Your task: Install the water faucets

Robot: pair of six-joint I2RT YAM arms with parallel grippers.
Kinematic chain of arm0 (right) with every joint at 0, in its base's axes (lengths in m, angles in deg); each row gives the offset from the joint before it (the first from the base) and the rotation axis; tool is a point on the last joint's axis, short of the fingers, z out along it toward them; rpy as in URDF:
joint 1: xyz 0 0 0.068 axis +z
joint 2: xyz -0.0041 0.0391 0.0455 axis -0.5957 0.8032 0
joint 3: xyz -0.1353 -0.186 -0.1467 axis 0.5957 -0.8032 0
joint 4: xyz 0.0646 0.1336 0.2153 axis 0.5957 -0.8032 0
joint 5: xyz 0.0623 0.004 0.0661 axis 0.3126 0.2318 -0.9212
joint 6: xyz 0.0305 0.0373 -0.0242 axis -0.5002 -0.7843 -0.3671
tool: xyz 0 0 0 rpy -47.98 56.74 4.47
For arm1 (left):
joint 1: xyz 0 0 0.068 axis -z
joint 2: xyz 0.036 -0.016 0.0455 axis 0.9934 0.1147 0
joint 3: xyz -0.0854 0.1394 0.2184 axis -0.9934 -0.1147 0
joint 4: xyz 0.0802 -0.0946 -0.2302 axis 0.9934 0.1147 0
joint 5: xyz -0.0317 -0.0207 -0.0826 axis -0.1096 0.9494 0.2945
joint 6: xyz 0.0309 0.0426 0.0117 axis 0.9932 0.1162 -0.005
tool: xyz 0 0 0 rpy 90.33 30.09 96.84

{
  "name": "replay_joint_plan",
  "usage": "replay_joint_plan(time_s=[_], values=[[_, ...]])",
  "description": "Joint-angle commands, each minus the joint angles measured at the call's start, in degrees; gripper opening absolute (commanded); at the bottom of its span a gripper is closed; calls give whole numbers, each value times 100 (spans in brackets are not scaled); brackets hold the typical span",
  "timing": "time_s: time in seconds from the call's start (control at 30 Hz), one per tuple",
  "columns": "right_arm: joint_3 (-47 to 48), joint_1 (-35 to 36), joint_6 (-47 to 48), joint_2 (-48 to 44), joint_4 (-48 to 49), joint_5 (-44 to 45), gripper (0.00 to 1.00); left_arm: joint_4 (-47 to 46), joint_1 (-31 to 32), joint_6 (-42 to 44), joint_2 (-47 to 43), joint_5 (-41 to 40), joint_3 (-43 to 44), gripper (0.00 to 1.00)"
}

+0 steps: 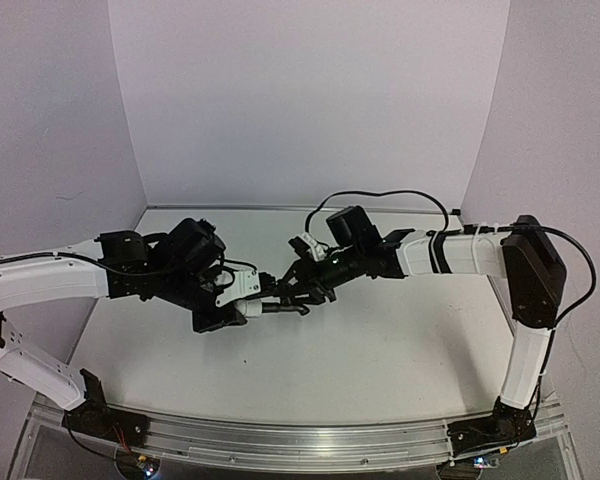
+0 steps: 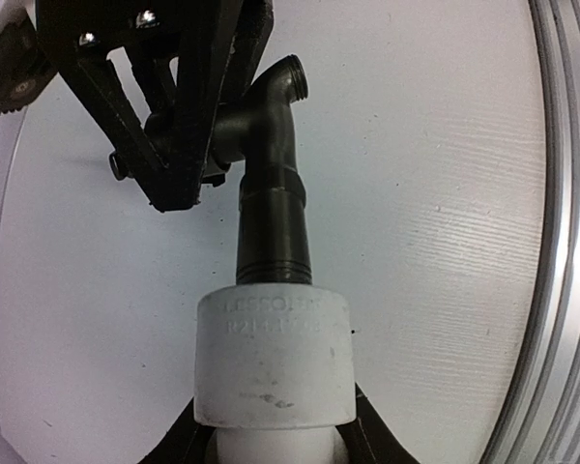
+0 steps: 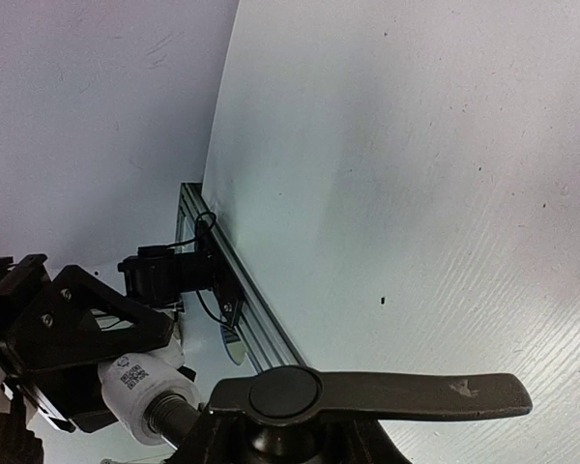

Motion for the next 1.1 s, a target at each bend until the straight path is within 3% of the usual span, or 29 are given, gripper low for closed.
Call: replay_joint_plan(time_s=[0.0, 0.27, 0.43, 0.57, 0.67, 0.8, 1.0, 1.07], values=[[834, 387, -564, 13, 1366, -1562, 0, -1350, 618, 1077, 232, -122, 276, 0], [976, 313, -824, 258, 1404, -2072, 0, -1406, 1045, 1672, 415, -1014, 198, 0], [1019, 287, -903, 354, 1396, -2310, 0, -1411, 1093, 1656, 510, -875, 214, 0], [869, 178, -887, 283, 1395, -2390, 8, -1401, 1085, 1449, 587, -758, 199, 0], [744, 94, -869, 156, 1395, -2359, 21, -1400, 1085, 1250, 613, -722, 60, 0], [560, 11, -854, 53, 1395, -2359, 46, -1409, 1082, 1105, 570, -754, -62, 0], [291, -119, -815, -141, 1391, -2212, 66, -1444, 917, 888, 478, -834, -117, 0], [142, -154, -778, -240, 1389, -2111, 78, -1459, 748, 758, 405, -761, -133, 0]])
